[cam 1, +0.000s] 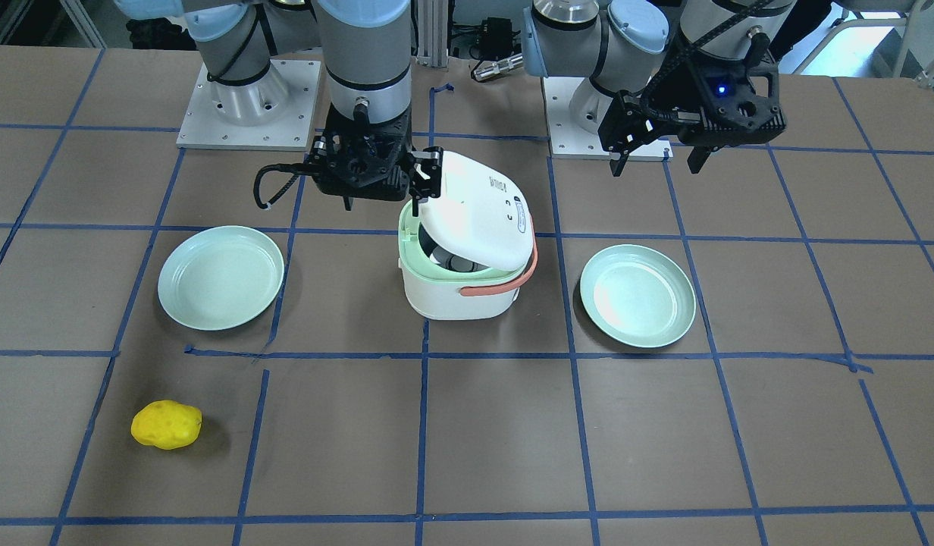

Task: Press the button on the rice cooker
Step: 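Lift the right gripper away as the cooker lid pops open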

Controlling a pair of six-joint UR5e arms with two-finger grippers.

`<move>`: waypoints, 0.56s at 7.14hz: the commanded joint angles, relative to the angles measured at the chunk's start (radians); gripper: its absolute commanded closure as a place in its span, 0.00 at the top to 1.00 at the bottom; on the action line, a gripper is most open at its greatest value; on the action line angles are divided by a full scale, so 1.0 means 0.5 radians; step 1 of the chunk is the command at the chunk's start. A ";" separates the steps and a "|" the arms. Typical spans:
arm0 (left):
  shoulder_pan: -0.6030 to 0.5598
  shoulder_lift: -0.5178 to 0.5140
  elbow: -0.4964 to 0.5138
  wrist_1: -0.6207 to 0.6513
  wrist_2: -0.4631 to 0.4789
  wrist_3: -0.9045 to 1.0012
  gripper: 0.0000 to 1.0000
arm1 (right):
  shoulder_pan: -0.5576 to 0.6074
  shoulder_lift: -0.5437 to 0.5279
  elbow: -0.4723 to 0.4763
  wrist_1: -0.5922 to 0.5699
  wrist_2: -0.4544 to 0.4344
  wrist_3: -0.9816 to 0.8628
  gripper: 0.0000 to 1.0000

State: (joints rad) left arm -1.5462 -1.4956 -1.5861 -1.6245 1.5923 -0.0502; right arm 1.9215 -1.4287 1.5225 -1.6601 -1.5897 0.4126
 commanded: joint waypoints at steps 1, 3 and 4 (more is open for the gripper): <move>0.000 0.000 0.000 0.000 0.000 0.002 1.00 | -0.173 -0.002 -0.182 0.114 -0.021 -0.357 1.00; 0.000 0.000 0.000 0.000 0.000 -0.001 1.00 | -0.412 -0.026 -0.277 0.117 0.007 -0.658 1.00; 0.000 0.000 0.000 0.000 0.000 -0.001 1.00 | -0.489 -0.045 -0.299 0.117 0.022 -0.736 1.00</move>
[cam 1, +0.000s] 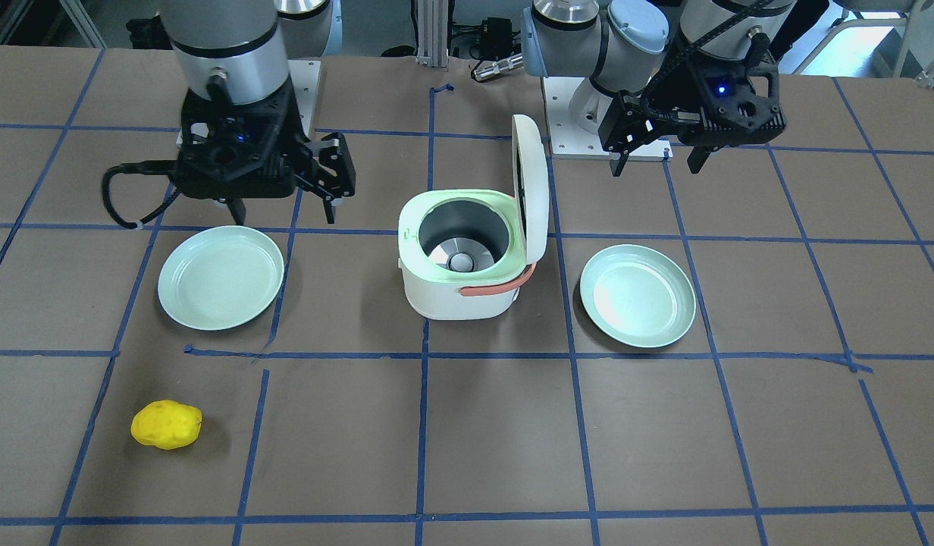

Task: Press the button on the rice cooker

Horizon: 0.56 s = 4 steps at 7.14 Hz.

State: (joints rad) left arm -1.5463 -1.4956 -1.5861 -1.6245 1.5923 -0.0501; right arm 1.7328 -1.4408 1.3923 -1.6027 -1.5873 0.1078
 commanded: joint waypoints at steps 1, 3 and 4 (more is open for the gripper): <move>0.000 0.000 0.000 0.000 0.000 -0.001 1.00 | -0.188 -0.021 -0.048 -0.010 0.115 -0.133 1.00; 0.000 0.000 0.000 0.000 0.000 0.002 1.00 | -0.211 -0.060 -0.015 -0.022 0.101 -0.130 1.00; 0.000 0.000 0.000 0.000 0.000 0.002 1.00 | -0.207 -0.100 0.031 -0.025 0.122 -0.124 1.00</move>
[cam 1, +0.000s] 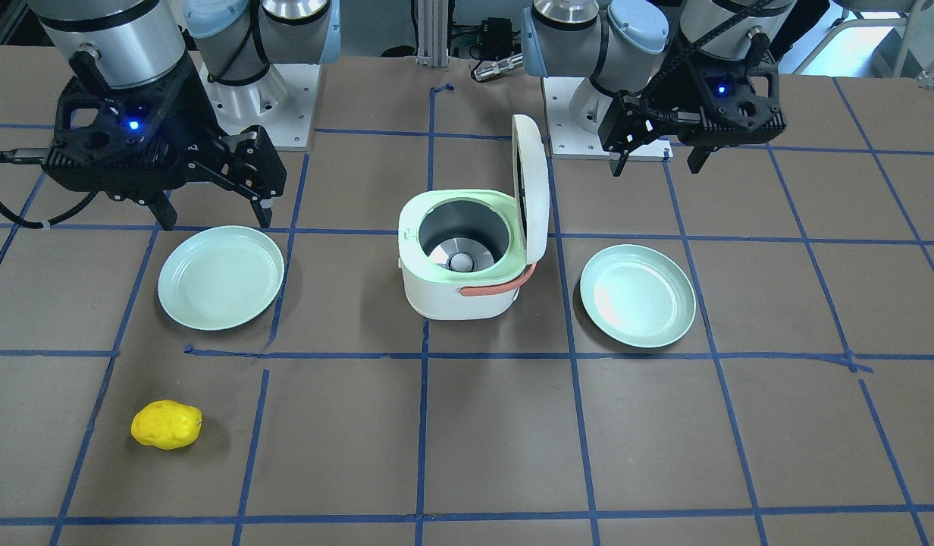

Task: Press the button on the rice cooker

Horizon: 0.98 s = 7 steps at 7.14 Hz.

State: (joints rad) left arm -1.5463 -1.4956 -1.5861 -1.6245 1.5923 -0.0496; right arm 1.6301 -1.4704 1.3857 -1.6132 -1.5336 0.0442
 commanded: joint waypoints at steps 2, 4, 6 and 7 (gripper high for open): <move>0.000 0.000 0.000 0.000 0.000 0.001 1.00 | -0.014 -0.163 0.152 0.017 0.003 0.022 1.00; 0.000 0.000 0.000 0.000 0.000 0.001 1.00 | -0.014 -0.185 0.189 0.008 -0.001 0.022 1.00; 0.000 0.000 0.000 0.000 0.000 -0.002 1.00 | -0.011 -0.182 0.180 0.005 -0.001 0.022 1.00; 0.000 0.000 0.000 0.000 0.000 -0.002 1.00 | -0.014 -0.182 0.174 0.020 -0.004 0.016 1.00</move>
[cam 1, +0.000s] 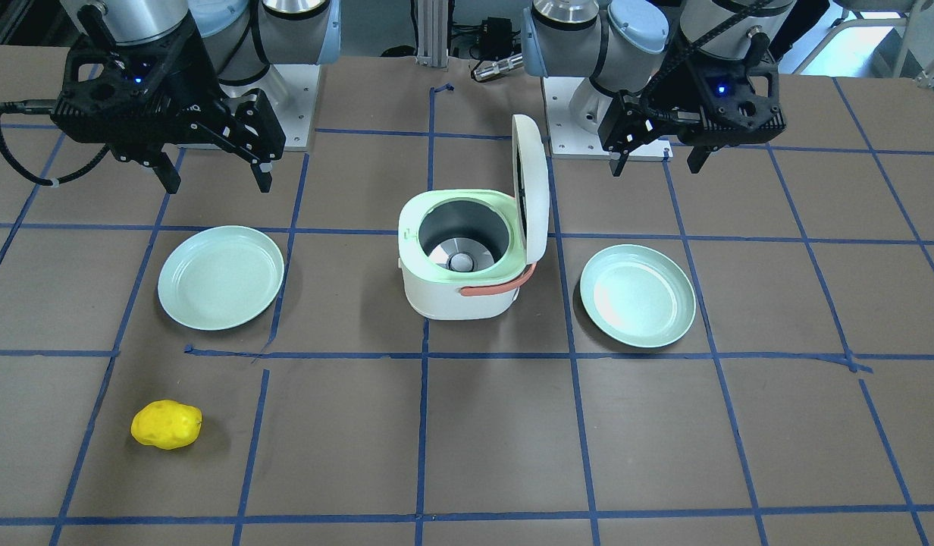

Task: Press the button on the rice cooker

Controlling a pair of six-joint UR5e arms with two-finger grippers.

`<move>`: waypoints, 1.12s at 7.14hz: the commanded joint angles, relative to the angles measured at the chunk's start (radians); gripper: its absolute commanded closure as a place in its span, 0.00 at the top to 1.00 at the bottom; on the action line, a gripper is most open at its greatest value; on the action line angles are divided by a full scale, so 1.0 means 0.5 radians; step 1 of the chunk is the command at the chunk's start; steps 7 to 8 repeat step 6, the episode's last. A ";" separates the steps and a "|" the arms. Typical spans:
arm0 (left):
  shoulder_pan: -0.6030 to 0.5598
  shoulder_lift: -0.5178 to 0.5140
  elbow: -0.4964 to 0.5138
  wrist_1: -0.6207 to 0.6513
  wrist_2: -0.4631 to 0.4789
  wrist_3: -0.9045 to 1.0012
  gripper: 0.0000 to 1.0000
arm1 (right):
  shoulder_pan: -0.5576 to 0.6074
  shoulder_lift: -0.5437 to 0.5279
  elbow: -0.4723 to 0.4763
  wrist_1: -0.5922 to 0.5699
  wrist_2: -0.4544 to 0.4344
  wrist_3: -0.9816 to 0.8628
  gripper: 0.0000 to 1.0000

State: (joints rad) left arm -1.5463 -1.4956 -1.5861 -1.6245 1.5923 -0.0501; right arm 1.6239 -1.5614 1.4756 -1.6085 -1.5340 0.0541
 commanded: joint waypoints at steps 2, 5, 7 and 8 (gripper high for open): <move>0.000 0.000 0.000 0.000 0.000 0.002 1.00 | 0.007 0.000 -0.027 0.020 -0.091 -0.010 1.00; 0.000 0.000 0.000 0.000 0.000 0.002 1.00 | 0.007 0.000 -0.024 0.020 -0.098 -0.016 1.00; 0.000 0.000 0.000 0.000 0.000 0.002 1.00 | 0.010 0.000 -0.024 0.020 -0.098 -0.016 1.00; 0.000 0.000 0.000 0.000 0.000 0.002 1.00 | 0.010 0.000 -0.024 0.020 -0.098 -0.016 1.00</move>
